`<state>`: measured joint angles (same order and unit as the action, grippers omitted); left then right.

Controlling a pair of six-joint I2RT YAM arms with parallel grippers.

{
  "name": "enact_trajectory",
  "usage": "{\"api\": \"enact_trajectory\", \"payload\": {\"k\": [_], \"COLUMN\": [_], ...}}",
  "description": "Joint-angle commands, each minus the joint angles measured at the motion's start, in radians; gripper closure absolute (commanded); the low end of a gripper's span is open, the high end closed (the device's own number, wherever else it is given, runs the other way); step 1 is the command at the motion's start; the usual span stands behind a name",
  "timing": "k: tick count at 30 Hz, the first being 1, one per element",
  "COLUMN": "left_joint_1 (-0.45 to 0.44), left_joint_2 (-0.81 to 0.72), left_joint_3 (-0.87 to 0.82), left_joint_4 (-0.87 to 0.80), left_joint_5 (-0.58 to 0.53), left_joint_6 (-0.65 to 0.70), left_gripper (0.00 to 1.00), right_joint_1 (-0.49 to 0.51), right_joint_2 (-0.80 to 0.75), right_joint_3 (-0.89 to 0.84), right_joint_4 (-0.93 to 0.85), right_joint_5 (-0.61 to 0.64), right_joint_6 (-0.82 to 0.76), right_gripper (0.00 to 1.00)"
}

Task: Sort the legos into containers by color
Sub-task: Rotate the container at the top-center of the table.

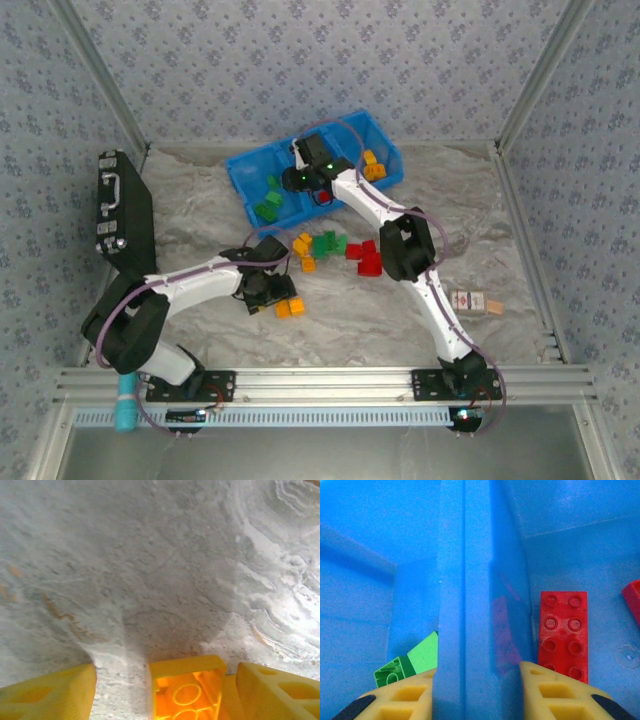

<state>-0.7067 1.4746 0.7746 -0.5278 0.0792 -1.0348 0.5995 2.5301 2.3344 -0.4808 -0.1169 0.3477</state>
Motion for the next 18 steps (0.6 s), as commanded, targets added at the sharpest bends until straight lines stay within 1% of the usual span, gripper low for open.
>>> {"api": "enact_trajectory", "payload": {"k": [1, 5, 8, 11, 14, 18], "left_joint_1": [0.015, 0.030, 0.039, 0.047, 0.058, 0.059], "left_joint_2": [-0.040, -0.073, -0.098, -0.118, -0.128, -0.119], "left_joint_3": [-0.020, -0.063, -0.100, -0.126, -0.139, -0.140], "left_joint_4": [-0.032, -0.006, 0.022, 0.048, 0.083, 0.112], "left_joint_5": [-0.027, -0.023, -0.017, -0.019, -0.018, -0.005], "left_joint_6": [0.024, 0.028, 0.023, 0.019, 0.018, 0.008], "left_gripper": [0.27, 0.26, 0.26, 0.26, 0.26, 0.27], "right_joint_1": [0.020, 0.032, 0.047, 0.060, 0.058, 0.049], "right_joint_2": [-0.019, -0.074, -0.086, -0.061, -0.021, -0.007], "right_joint_3": [-0.089, -0.174, -0.170, -0.092, -0.014, -0.003], "right_joint_4": [-0.079, -0.007, 0.013, -0.022, -0.060, -0.066], "right_joint_5": [0.065, 0.172, 0.247, 0.299, 0.296, 0.285], "right_joint_6": [0.187, 0.354, 0.436, 0.455, 0.447, 0.469], "right_gripper": [0.73, 0.75, 0.75, 0.75, 0.72, 0.66]}}
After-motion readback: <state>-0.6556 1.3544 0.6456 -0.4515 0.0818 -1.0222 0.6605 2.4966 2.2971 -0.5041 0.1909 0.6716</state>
